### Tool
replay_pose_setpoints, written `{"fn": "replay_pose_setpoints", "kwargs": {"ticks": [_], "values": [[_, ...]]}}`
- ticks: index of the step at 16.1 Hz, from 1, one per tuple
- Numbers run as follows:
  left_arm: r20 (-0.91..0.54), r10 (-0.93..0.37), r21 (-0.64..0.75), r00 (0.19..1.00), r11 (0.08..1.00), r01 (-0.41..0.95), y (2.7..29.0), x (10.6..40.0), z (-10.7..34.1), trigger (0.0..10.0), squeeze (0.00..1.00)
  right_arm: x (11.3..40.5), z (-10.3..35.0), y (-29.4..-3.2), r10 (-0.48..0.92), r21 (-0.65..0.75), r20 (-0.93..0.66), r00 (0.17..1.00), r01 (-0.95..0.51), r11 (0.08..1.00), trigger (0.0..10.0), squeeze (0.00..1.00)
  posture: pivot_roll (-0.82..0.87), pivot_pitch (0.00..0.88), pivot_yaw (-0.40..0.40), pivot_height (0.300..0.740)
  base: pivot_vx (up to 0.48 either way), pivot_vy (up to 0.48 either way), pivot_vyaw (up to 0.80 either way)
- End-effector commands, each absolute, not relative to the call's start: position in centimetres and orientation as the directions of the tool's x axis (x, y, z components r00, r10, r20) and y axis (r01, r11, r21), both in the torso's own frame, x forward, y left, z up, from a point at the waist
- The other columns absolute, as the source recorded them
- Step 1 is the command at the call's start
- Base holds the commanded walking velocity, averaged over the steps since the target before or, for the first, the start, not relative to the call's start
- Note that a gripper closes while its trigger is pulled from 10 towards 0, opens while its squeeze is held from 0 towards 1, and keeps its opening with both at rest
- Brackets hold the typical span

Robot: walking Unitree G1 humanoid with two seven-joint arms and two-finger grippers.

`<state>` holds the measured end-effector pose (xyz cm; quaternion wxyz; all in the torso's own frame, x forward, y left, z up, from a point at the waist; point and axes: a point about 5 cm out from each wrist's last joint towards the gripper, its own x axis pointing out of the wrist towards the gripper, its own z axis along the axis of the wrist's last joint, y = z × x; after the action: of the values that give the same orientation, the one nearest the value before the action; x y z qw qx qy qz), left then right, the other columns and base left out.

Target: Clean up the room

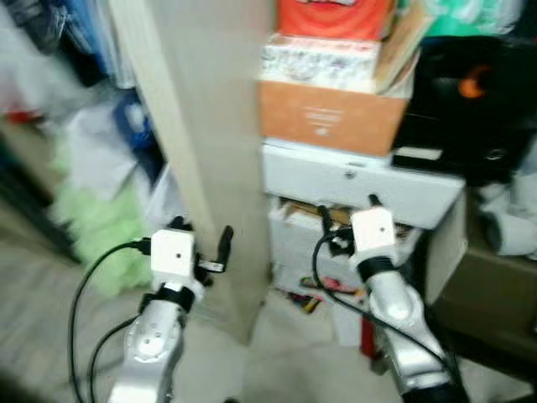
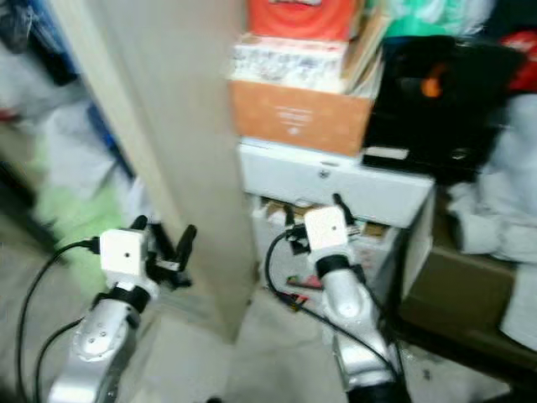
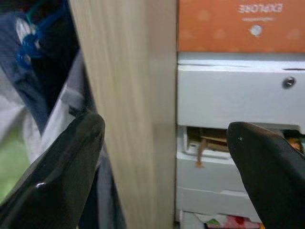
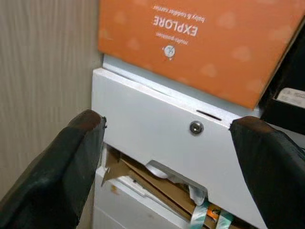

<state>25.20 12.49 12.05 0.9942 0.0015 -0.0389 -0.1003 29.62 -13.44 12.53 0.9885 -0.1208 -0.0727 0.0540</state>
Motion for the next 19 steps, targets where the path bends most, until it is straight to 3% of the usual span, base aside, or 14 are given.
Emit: {"fn": "replay_pose_setpoints", "kwargs": {"ticks": [1,12,19], "values": [[0.079,-0.203,0.021,0.976,0.979,0.202,12.57,25.27,12.18,10.0,0.00,29.74,12.73,-13.30,0.123,-0.233,0.137,0.983,-0.089,0.968,10.0,0.00,-0.11,0.098,0.000,0.740,0.000,0.000,0.00],[0.075,-0.200,0.010,0.977,0.980,0.199,12.48,25.32,12.18,10.0,0.00,29.76,12.76,-13.29,0.123,-0.245,0.135,0.983,-0.087,0.966,10.0,0.00,-0.11,0.112,-0.003,0.740,0.000,0.000,0.00],[0.073,-0.203,0.008,0.977,0.979,0.203,12.43,25.37,12.15,10.0,0.00,29.82,12.75,-13.27,0.121,-0.251,0.135,0.983,-0.085,0.964,10.0,0.00,-0.11,0.115,0.001,0.740,0.000,0.000,0.80]]}}
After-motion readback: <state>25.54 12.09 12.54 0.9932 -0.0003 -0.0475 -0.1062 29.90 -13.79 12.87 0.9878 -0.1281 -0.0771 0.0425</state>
